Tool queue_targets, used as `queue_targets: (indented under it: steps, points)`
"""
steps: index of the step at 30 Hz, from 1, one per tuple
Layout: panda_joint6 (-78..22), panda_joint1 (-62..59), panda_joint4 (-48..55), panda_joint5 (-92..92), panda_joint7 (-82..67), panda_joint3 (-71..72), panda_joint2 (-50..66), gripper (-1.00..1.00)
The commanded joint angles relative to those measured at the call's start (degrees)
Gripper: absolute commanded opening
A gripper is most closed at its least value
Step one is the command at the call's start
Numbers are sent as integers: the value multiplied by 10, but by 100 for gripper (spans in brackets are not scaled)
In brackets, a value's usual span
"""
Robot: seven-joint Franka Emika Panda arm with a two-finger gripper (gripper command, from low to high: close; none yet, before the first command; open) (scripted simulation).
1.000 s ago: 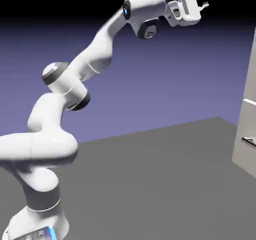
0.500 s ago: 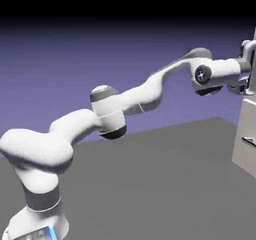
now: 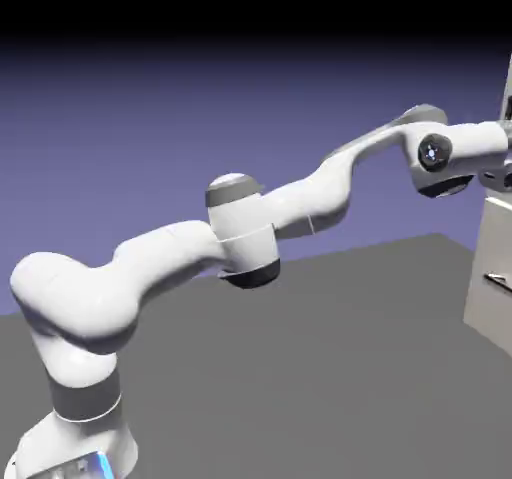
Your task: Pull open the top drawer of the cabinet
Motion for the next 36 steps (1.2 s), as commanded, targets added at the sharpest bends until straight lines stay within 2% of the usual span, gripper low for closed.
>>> queue_targets:
  steps: [1, 36]
  points:
    - [-9, 11, -21, 3, -5, 1, -3, -100]
    - [-327, 412, -747, -9, -111, -12, -91, -100]
